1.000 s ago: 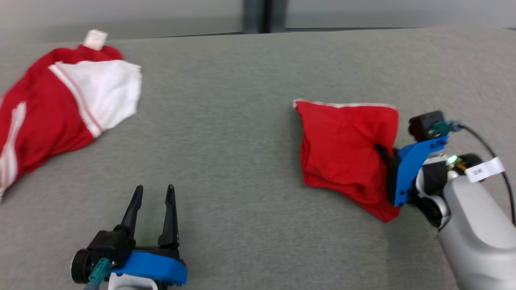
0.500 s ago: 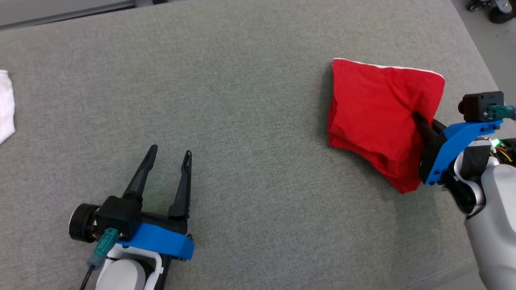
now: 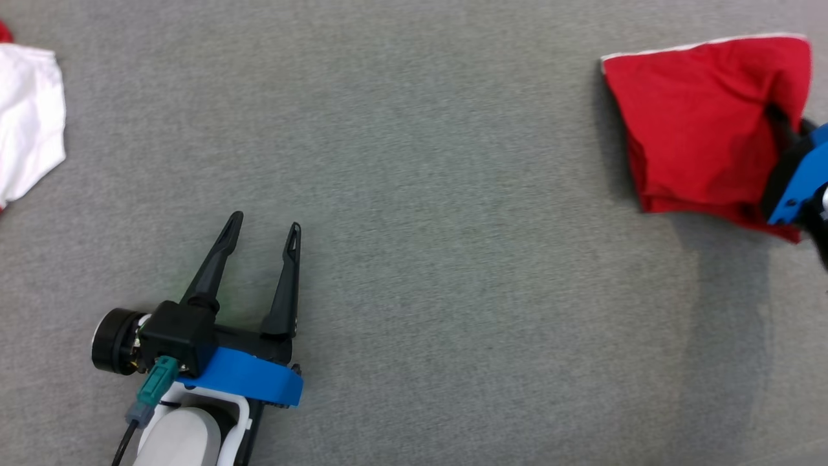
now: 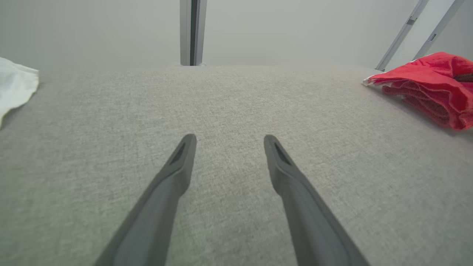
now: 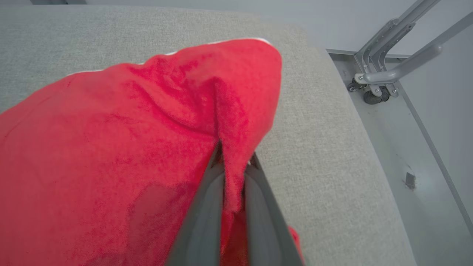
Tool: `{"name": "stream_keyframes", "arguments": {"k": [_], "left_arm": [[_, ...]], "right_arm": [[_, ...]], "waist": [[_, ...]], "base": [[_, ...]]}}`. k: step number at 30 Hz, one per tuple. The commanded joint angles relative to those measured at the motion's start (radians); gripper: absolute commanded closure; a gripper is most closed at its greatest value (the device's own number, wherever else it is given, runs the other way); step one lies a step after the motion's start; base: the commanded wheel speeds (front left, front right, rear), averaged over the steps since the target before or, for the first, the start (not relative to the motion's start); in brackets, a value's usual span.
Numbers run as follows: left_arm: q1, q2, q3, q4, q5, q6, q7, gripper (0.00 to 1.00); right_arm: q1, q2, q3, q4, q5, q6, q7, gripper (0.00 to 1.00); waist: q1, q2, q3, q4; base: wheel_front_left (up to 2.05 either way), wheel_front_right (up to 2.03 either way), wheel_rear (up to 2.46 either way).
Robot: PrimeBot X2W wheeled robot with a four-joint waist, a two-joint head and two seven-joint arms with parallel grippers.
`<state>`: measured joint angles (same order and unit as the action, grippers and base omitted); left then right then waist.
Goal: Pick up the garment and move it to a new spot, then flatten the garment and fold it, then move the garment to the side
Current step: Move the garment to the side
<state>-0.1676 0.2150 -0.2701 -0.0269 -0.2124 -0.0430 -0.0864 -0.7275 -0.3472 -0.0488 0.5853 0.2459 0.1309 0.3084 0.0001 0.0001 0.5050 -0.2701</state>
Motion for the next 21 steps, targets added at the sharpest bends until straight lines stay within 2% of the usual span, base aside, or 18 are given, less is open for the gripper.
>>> {"name": "stream_keyframes", "arguments": {"k": [1, 7, 8, 9, 10, 15, 21], "left_arm": [[-0.010, 0.005, 0.002, -0.007, 0.000, 0.005, -0.001, 0.00], [-0.010, 0.004, -0.003, -0.007, -0.006, 0.009, -0.010, 0.00], [-0.011, 0.004, -0.004, -0.006, -0.004, 0.010, -0.010, 0.00], [-0.011, 0.004, -0.005, -0.005, -0.005, 0.012, -0.011, 0.00], [-0.011, 0.004, -0.005, -0.004, -0.006, 0.013, -0.011, 0.00], [-0.014, 0.003, -0.008, 0.005, -0.013, 0.017, -0.019, 0.00], [-0.014, -0.001, -0.005, 0.027, -0.026, 0.016, -0.032, 0.00]], "right_arm": [[-0.039, -0.023, -0.014, 0.010, -0.014, 0.000, 0.009, 1.00], [-0.096, -0.089, -0.063, 0.052, -0.068, 0.000, 0.036, 1.00], [-0.100, -0.093, -0.069, 0.058, -0.076, 0.000, 0.035, 0.92], [-0.107, -0.097, -0.080, 0.062, -0.086, 0.000, 0.028, 0.52], [-0.113, -0.100, -0.084, 0.063, -0.098, 0.000, 0.018, 0.00], [-0.126, -0.070, -0.101, 0.062, -0.131, 0.000, -0.054, 0.00], [-0.114, -0.015, -0.067, 0.060, -0.135, 0.000, -0.121, 0.00]], "waist": [[-0.0001, -0.0001, 0.029, 0.041], [-0.0001, -0.0001, 0.046, 0.090], [-0.0001, -0.0001, 0.046, 0.095], [-0.0001, -0.0001, 0.047, 0.097], [-0.0001, -0.0001, 0.048, 0.099], [-0.0001, -0.0001, 0.044, 0.092], [-0.0001, -0.0001, 0.008, 0.073]], "base": [[0.00, 0.00, 0.00], [0.00, 0.00, 0.00], [0.00, 0.00, 0.00], [0.00, 0.00, 0.00], [0.00, 0.00, 0.00], [0.00, 0.00, 0.00], [0.00, 0.00, 0.00]]}}
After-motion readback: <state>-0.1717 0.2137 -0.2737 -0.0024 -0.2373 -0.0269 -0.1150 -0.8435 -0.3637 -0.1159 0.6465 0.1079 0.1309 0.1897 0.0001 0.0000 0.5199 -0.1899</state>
